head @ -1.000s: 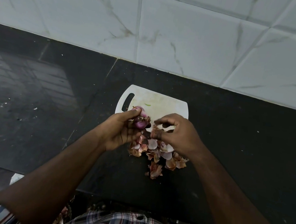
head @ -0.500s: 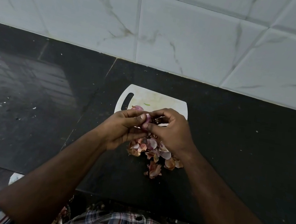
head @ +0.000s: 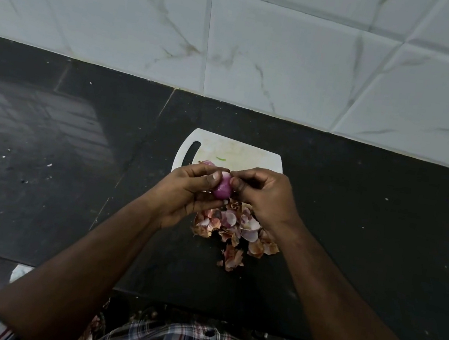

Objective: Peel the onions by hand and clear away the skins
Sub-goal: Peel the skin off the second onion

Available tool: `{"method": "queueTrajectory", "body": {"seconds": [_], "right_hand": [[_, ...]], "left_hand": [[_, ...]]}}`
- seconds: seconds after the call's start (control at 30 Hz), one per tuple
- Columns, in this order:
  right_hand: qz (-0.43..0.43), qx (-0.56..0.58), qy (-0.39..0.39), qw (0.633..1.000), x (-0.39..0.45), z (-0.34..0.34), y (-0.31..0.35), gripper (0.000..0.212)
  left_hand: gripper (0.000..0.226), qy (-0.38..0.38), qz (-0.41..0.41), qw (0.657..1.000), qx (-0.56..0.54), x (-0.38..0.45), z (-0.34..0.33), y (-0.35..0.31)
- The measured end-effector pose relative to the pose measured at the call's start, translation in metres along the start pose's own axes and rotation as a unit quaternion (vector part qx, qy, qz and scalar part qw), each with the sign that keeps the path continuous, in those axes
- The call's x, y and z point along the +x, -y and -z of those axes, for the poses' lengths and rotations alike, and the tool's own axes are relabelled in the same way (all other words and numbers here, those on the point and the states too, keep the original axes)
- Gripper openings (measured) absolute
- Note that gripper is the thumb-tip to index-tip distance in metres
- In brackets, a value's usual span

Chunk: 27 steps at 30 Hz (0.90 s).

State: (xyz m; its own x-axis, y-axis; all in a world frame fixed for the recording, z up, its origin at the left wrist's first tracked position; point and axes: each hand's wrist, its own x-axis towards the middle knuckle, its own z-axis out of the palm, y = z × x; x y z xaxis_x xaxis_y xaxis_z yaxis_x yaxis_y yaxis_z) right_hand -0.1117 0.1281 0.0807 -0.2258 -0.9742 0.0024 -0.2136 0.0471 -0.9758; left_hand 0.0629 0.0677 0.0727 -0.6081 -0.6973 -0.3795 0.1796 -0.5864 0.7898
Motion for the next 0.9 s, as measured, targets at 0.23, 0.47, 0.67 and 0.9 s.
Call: {"method": "queueTrajectory", "body": {"seconds": [0.23,0.47,0.67,0.9], "right_hand": [[-0.037,0.039,-0.010,0.999,0.000,0.002,-0.003,0.018],[0.000,-0.039,-0.021,0.999,-0.001,-0.003,-0.002,0.017],[0.004,-0.084,-0.055,0.995,-0.004,-0.005,-0.004,0.017],[-0.030,-0.129,-0.043,0.990,-0.004,-0.012,-0.007,0.025]], "left_hand": [[0.030,0.000,0.018,0.999,-0.043,0.000,0.003,0.002],[0.042,0.010,-0.005,1.000,-0.003,0.002,0.001,0.003],[0.038,0.003,-0.025,1.000,0.003,0.002,0.001,0.010],[0.031,0.017,-0.018,1.000,-0.003,0.000,0.000,0.020]]}}
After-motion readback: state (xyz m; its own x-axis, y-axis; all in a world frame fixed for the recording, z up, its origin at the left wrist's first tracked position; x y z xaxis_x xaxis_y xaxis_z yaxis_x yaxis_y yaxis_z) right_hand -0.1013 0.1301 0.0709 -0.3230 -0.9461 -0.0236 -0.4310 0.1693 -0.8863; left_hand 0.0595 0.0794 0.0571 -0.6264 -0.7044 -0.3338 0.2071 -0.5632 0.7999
